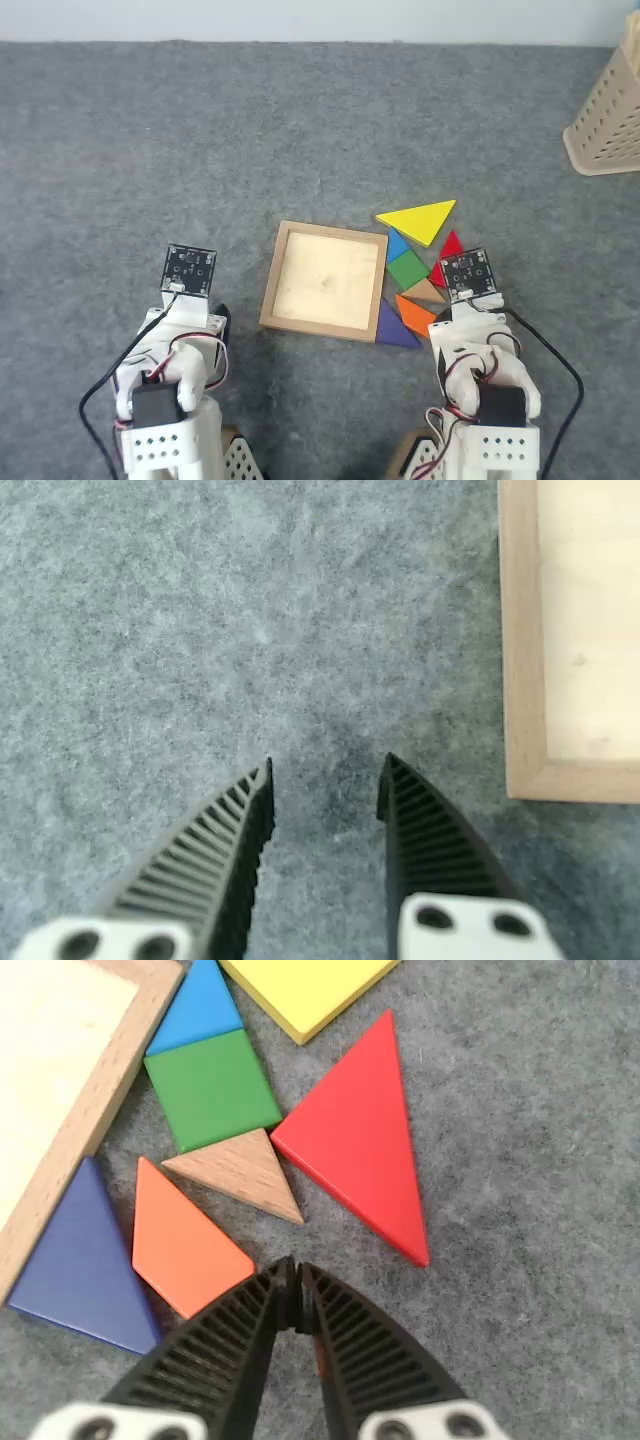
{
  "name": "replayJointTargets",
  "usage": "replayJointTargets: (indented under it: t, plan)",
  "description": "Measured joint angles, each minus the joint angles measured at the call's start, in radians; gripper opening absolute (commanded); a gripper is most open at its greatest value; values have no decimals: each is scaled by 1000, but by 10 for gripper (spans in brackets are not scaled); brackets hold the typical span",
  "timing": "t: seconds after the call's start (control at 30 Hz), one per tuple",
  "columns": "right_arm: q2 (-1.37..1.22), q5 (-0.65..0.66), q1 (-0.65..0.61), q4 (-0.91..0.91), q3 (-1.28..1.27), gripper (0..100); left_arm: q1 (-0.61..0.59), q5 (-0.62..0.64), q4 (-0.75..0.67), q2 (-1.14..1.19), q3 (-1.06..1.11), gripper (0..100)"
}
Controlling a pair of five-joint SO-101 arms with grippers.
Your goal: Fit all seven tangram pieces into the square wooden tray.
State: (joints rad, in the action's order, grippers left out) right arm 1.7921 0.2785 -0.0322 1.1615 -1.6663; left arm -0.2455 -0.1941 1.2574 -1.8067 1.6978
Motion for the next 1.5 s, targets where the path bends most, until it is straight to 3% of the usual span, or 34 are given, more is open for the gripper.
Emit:
replayJointTargets:
  t: [1.33,1.5]
  plan:
    - [0,0,0,0,0,6,0,0,0,0,0,167]
    - [0,21,57,-153,2,6,0,0,0,0,0,167]
